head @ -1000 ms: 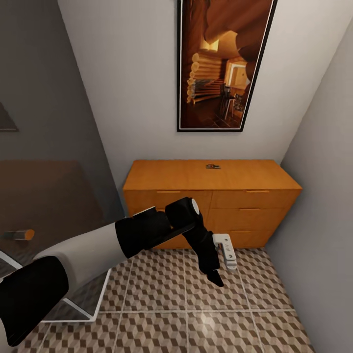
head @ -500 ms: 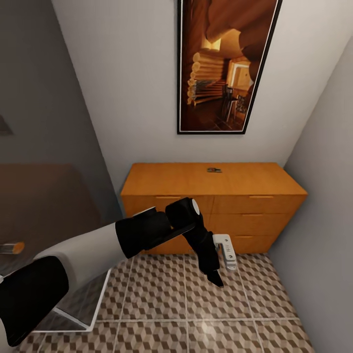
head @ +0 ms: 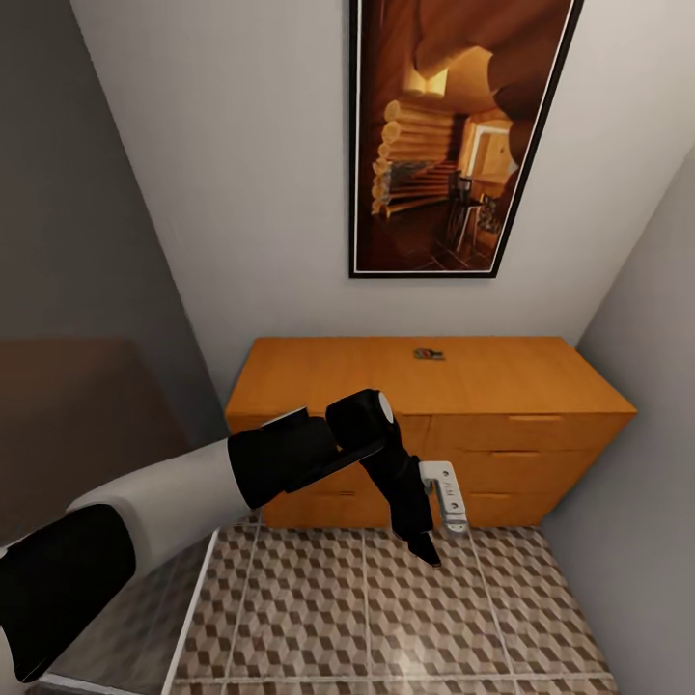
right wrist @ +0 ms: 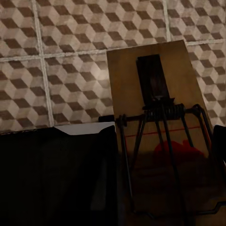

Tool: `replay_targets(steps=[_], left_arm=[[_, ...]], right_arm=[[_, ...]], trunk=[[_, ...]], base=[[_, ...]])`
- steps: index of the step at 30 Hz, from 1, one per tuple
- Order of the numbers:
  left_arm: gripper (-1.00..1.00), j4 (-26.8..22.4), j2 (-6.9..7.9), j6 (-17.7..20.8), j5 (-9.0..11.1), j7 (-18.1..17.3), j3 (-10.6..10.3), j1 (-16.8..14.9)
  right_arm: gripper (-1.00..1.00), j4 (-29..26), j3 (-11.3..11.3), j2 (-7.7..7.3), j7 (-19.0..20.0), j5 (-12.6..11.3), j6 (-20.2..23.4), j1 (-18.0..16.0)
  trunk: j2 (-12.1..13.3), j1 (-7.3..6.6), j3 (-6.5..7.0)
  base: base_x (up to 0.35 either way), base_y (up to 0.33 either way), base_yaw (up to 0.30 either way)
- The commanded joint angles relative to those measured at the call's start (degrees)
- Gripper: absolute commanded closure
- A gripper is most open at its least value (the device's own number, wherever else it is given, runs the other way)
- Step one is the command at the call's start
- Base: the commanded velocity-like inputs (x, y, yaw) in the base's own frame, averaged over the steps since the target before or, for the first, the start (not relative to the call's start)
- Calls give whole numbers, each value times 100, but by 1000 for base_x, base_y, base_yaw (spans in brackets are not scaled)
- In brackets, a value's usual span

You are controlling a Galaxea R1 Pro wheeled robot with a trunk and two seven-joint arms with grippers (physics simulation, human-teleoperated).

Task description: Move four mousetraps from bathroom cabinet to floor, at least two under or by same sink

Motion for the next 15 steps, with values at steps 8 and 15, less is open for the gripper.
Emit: replay_targets(steps=[8,15], left_arm=[[-100,16,-13,51,-41,25,-42,-9],[-100,33,-34,51,-223,25,-150,-9]], right_arm=[[100,2,50,9,-7,-50,-18,-4],[100,2,50,14,-6,-47,-18,-4]], trunk=[[-10,7,-11],[-10,7,-11]], base=[[343,-28,0],[340,-98,0]])
